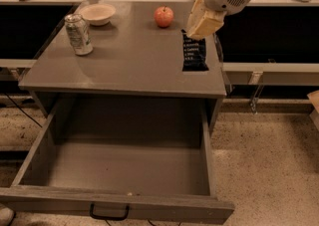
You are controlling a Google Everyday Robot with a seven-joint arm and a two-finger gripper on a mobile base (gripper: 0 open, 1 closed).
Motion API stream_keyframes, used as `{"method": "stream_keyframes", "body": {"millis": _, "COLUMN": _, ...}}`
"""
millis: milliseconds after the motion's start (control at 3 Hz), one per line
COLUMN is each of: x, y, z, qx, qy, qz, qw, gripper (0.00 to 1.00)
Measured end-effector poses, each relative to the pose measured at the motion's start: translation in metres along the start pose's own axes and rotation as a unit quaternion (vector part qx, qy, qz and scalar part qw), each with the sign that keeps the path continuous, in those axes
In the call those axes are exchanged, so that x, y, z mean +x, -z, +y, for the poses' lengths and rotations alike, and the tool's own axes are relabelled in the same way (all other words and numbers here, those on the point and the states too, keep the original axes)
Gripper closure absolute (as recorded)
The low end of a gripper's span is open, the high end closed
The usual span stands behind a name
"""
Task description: Place rxbar blueberry into top drawer
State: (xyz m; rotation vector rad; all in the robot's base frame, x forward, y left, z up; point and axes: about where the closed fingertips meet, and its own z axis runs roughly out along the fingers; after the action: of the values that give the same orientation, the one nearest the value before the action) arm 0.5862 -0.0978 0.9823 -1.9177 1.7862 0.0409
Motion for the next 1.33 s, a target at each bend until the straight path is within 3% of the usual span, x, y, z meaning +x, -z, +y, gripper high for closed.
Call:
{"method": "stream_keyframes", "body": {"millis": 1000, "x": -0.018, "y": 0.013, "z": 0.066, "qx": -0.016, "qy": -0.013, "qz": -0.035, "qw": 0.9992, "gripper": 1.00}}
{"method": "stream_keyframes", "body": {"millis": 1333, "x": -0.017, "y": -0.025, "z": 0.088, "qx": -0.044, "qy": -0.016, "qz": -0.027, "qw": 0.9985, "gripper": 1.00}}
